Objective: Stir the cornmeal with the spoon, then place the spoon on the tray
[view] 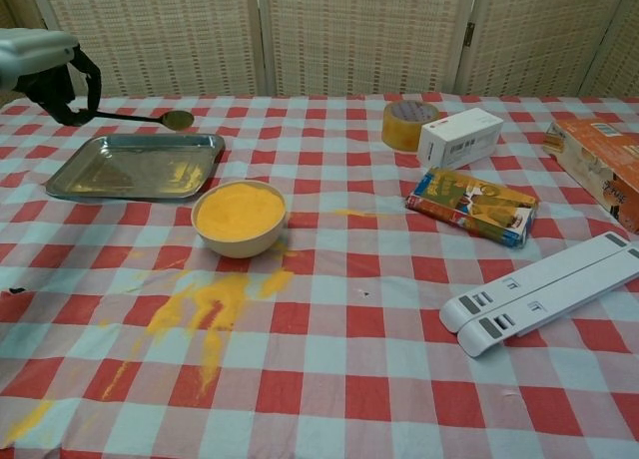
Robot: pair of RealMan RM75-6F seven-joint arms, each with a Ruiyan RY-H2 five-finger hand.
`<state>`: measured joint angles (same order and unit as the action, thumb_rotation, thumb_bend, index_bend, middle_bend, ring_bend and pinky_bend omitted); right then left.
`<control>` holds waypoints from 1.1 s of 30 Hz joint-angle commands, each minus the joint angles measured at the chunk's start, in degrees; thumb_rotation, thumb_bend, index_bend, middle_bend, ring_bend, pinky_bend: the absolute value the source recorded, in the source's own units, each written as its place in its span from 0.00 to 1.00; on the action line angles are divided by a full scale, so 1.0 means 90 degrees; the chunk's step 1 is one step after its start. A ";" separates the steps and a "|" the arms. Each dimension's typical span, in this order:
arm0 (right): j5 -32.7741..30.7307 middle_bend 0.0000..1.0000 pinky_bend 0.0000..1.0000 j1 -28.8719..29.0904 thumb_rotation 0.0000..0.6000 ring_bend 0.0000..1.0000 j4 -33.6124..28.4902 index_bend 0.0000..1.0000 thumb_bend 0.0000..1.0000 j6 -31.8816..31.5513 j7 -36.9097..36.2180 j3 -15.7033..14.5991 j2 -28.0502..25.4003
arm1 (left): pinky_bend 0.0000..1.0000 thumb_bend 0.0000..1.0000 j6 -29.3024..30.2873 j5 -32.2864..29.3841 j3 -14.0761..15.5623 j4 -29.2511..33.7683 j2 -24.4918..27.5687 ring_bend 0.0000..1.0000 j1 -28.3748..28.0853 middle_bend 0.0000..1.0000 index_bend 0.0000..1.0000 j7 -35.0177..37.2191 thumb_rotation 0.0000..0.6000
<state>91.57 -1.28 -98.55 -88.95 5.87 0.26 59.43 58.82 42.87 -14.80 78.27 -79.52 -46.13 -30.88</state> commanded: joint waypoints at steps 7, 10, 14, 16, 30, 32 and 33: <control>-0.0136 0.00 0.00 0.0010 1.00 0.00 -0.0008 0.00 0.05 0.0039 0.0165 0.0045 0.0073 | 1.00 0.77 -0.1006 0.0664 0.0064 -0.2741 -0.1047 1.00 -0.0020 1.00 0.87 0.1616 1.00; -0.0219 0.00 0.00 0.0004 1.00 0.00 -0.0007 0.00 0.05 0.0052 0.0254 0.0066 0.0111 | 1.00 0.76 -0.1296 0.1033 0.0203 -0.3583 -0.1440 1.00 -0.0056 1.00 0.87 0.2026 1.00; -0.0312 0.00 0.00 0.0015 1.00 0.00 -0.0009 0.00 0.05 0.0120 0.0339 0.0074 0.0145 | 1.00 0.75 -0.1683 0.1414 0.0319 -0.4523 -0.1938 1.00 -0.0112 1.00 0.87 0.2606 1.00; -0.0355 0.00 0.00 0.0022 1.00 0.00 -0.0009 0.00 0.05 0.0143 0.0357 0.0084 0.0156 | 1.00 0.75 -0.1799 0.1605 0.0373 -0.4926 -0.2161 1.00 -0.0145 1.00 0.87 0.2850 1.00; -0.0505 0.00 0.00 0.0092 1.00 0.00 0.0028 0.00 0.05 0.0299 0.0424 0.0113 0.0190 | 1.00 0.51 -0.2303 0.2481 0.0472 -0.6255 -0.2846 1.00 -0.0329 1.00 0.17 0.4103 1.00; -0.0492 0.00 0.00 0.0093 1.00 0.00 0.0020 0.00 0.05 0.0301 0.0429 0.0102 0.0185 | 1.00 0.47 -0.2294 0.2571 0.0471 -0.6195 -0.2795 1.00 -0.0327 1.00 0.03 0.4209 1.00; -0.0485 0.00 0.00 0.0092 1.00 0.00 0.0017 0.00 0.05 0.0298 0.0433 0.0098 0.0185 | 1.00 0.45 -0.2278 0.2606 0.0469 -0.6150 -0.2762 1.00 -0.0322 1.00 0.00 0.4245 1.00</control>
<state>87.21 -0.45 -98.39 -86.26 9.75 1.15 61.10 38.25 65.93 -10.59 22.47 -104.75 -49.03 6.87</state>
